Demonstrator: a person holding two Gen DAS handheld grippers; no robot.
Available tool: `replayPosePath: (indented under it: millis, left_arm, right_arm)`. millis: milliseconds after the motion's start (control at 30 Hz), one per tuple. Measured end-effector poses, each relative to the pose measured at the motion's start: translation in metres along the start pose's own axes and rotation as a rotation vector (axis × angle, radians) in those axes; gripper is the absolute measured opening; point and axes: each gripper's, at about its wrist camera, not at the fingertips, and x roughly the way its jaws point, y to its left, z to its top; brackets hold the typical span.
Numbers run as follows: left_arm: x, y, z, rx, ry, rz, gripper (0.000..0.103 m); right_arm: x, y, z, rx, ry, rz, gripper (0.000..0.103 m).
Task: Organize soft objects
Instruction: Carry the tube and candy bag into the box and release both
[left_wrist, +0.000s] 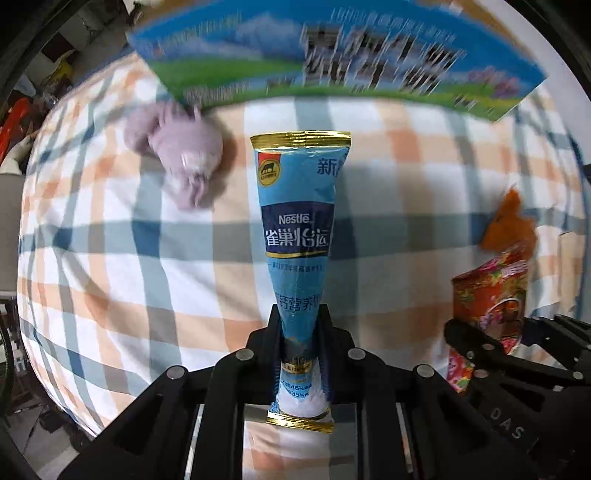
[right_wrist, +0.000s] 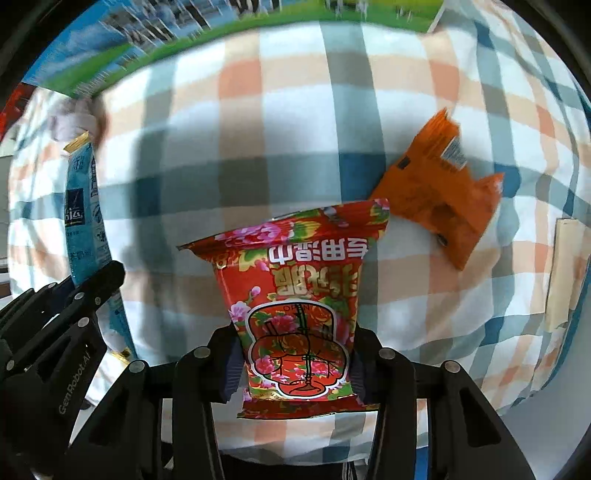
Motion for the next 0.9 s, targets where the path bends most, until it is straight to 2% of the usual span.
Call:
replayPosePath:
  millis: [300, 467, 633, 767, 900]
  left_arm:
    - [-0.095, 0.006, 0.017, -0.020, -0.139, -0.116, 0.014]
    - [-0.126, 0.021, 0.036, -0.012, -0.214, -0.162, 0.014]
    - [-0.145, 0.020, 0.087, 0.000, -0.260, -0.185, 0.014]
    - [-0.153, 0.025, 0.129, -0.017, -0.254, -0.195, 0.014]
    - [-0.142, 0.031, 0.176, -0.036, -0.208, -0.191, 0.014]
  right_arm:
    - [-0.080, -0.003, 0.000, -0.009, -0.124, 0.084, 0.048]
    - [-0.140, -0.009, 0.015, -0.008, -0.220, 0.135, 0.048]
    - [-0.190, -0.007, 0.051, -0.005, -0.315, 0.145, 0.048]
    - [-0.214, -0.007, 0.090, 0.014, -0.355, 0.129, 0.048]
    - [-0.215, -0.014, 0.130, 0.029, -0.358, 0.106, 0.048]
